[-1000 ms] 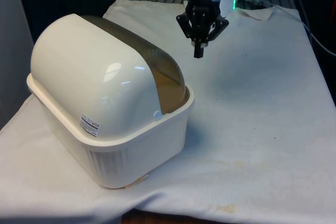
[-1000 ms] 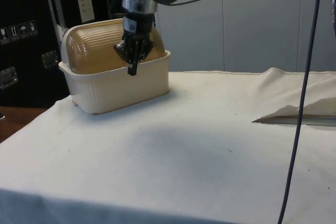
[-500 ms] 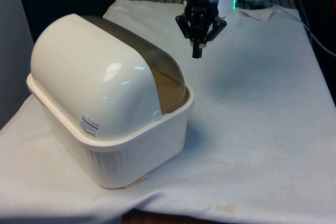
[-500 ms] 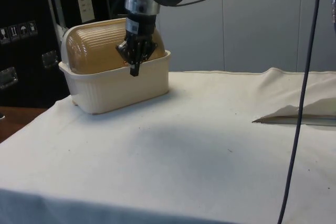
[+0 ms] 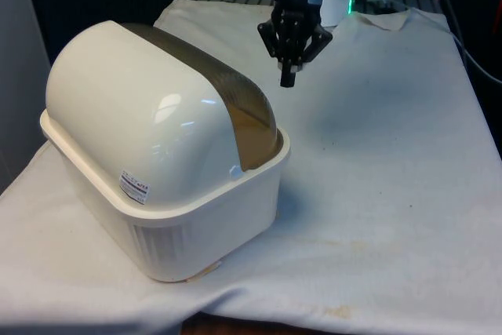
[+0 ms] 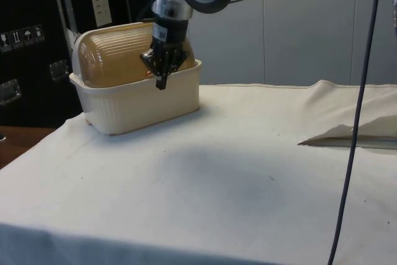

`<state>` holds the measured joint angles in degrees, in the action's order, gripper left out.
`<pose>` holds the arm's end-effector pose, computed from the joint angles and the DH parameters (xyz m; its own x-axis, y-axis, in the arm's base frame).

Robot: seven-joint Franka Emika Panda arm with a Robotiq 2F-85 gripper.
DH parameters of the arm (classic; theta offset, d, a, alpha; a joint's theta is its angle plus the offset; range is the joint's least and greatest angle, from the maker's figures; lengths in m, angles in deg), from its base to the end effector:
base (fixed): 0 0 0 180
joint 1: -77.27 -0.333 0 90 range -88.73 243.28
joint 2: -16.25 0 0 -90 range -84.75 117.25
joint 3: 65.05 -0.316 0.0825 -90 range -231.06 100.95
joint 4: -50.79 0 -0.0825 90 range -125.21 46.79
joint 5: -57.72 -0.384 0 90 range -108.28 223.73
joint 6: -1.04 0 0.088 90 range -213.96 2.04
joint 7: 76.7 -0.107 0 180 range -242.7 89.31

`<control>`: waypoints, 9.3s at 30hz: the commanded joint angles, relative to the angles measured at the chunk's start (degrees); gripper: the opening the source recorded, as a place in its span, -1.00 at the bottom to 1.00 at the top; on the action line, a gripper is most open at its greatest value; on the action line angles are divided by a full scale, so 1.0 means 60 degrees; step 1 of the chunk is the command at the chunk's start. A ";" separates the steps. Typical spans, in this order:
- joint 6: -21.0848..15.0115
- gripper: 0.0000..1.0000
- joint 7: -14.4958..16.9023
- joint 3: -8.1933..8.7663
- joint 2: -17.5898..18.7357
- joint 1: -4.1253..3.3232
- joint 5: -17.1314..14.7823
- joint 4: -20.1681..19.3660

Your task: Open the lid, then close it.

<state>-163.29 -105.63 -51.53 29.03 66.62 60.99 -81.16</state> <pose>0.5579 -0.0239 0.2890 0.8246 -0.4552 0.3359 -0.4534 -0.8869 -0.0887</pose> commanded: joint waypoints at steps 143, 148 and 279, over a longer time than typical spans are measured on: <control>-0.1490 -1.00 -0.4393 0.1585 0.0850 -0.0067 0.1776 0.0974; -0.1451 -1.00 -0.4450 0.1557 0.0649 -0.0029 0.1757 0.0974; 0.0773 -1.00 -0.1432 0.1490 -0.0974 0.0076 0.1012 0.2827</control>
<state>-159.56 -115.71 -41.73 23.87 67.07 68.78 -63.74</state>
